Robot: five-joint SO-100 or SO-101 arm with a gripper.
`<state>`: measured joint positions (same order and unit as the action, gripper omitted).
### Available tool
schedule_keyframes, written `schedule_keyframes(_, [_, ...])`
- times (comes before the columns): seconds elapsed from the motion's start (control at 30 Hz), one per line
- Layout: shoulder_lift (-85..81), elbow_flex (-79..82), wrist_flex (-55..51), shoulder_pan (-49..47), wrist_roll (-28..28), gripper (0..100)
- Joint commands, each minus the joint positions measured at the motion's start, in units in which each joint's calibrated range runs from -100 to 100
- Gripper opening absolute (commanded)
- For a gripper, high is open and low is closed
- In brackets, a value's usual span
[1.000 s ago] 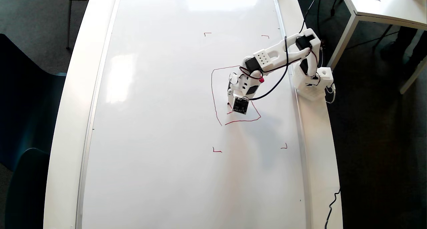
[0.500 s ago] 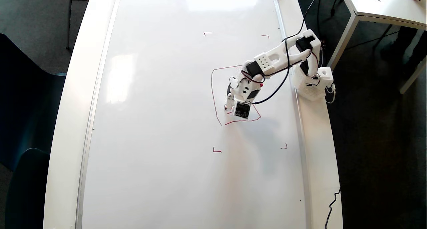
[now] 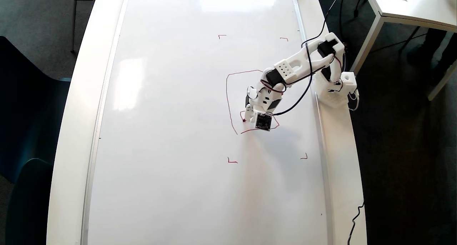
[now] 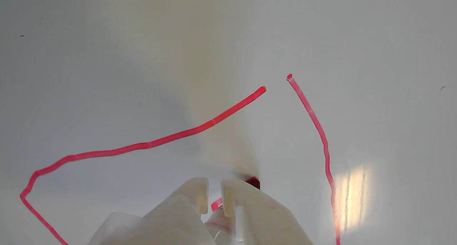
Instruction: Draw on a whiteboard a robot head using a pen attached to the gripper
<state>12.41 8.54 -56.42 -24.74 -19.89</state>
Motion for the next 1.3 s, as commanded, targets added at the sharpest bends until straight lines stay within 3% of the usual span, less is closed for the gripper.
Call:
schedule_keyframes(0.0, [-6.6,-2.1,-0.1,0.8,0.2,1])
schedule_keyframes(1.27, [-10.8,4.6,-1.9,18.4,2.1,1])
